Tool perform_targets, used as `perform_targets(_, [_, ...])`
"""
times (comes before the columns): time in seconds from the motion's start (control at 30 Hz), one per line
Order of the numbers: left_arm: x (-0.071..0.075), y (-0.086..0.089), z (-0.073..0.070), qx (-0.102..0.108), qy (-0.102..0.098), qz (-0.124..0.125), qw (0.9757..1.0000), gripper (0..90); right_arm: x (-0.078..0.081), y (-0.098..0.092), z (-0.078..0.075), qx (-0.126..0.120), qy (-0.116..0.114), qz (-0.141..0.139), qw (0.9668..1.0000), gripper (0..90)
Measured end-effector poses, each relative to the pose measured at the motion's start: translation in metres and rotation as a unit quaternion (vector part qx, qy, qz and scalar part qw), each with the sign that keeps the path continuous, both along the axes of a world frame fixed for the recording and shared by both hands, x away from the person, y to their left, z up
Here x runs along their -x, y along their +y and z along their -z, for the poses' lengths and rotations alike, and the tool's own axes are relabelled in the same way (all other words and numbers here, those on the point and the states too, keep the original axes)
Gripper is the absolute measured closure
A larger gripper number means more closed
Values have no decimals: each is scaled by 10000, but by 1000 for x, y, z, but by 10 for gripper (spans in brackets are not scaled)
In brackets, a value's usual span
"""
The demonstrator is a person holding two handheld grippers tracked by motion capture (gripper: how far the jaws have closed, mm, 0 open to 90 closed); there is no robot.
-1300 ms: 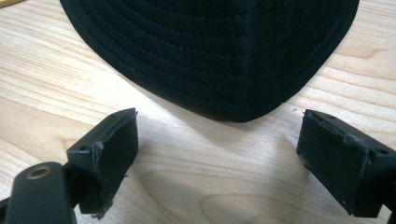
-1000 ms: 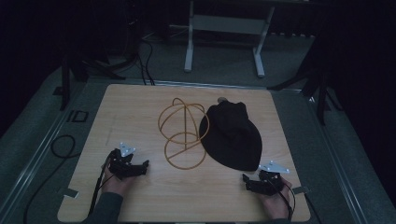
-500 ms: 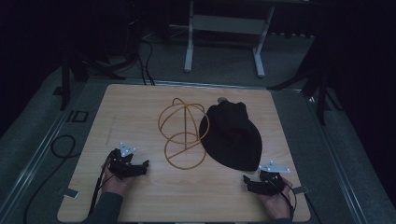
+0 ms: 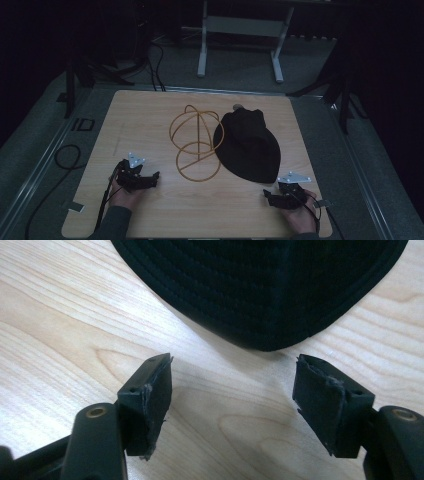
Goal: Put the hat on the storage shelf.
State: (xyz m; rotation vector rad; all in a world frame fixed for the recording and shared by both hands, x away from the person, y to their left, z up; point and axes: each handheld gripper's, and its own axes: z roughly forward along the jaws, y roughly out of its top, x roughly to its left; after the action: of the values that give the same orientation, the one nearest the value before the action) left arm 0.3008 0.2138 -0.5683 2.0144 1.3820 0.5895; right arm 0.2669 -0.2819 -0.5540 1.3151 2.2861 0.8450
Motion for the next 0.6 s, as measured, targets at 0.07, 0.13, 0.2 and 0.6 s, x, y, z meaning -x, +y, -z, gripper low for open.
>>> perform_targets(0.07, [0, 0, 0, 1, 0, 0, 10000, 94, -1, 1, -5, 63, 2, -68, 10000, 318])
perform_targets(0.13, [0, 0, 0, 0, 0, 0, 10000, 94, -1, 2, -7, 87, 11, -86, 9999, 319])
perform_targets(0.2, [0, 0, 0, -3, 1, 2, 10000, 94, -3, 3, -9, 158, 25, -151, 9998, 319])
perform_targets(0.6, [0, 0, 0, -2, 0, 1, 10000, 94, -9, 8, -26, 435, 179, -431, 9980, 342])
